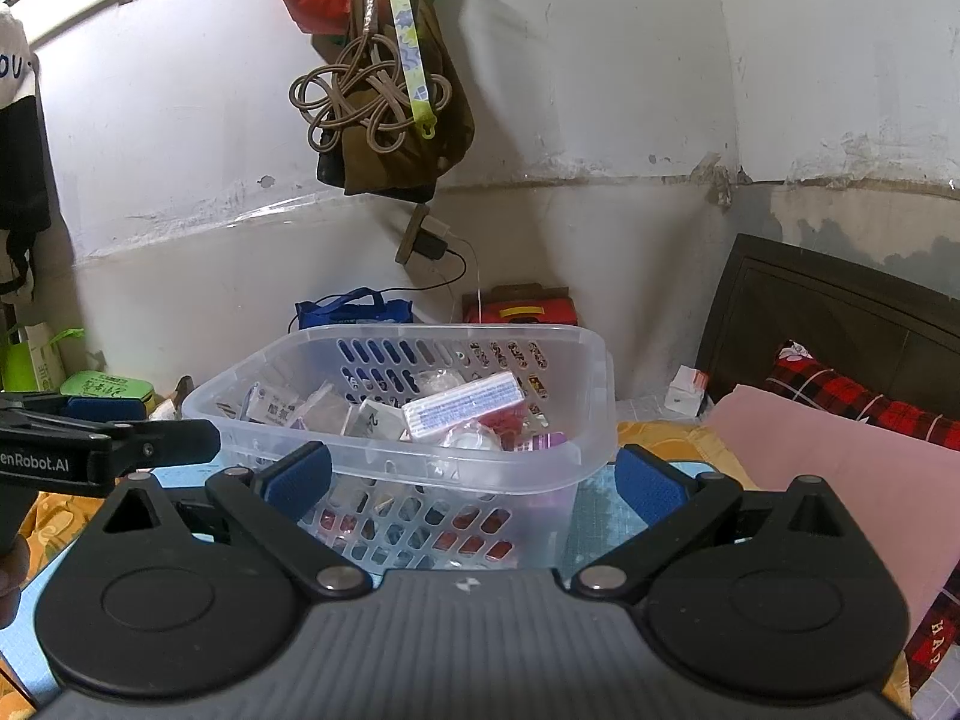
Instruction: Organize objects
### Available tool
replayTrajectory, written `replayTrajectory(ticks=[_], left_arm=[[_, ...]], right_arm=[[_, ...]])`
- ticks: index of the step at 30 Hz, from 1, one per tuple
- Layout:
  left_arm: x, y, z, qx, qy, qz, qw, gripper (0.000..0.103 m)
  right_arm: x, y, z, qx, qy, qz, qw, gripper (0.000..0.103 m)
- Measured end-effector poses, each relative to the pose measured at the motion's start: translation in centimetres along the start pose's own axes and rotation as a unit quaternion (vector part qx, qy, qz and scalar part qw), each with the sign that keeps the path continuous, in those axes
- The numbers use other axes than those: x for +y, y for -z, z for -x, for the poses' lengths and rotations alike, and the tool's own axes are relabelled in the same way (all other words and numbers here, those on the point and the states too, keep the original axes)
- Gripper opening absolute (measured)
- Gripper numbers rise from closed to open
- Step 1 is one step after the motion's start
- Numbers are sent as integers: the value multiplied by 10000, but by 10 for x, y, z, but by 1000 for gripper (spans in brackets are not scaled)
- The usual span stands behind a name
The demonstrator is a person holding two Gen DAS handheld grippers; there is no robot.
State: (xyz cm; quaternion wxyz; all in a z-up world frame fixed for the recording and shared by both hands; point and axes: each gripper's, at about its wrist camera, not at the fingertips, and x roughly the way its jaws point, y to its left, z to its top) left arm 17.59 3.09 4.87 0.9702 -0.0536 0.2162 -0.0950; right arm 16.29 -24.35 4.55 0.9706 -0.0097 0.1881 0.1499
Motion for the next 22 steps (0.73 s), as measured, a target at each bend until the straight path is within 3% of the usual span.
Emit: replayTrajectory(ticks=[22], left_arm=[[-7,1,0,-104,-16,-63,9999,103]], right_arm=[[-1,0,-1,3,30,40,10000,103]])
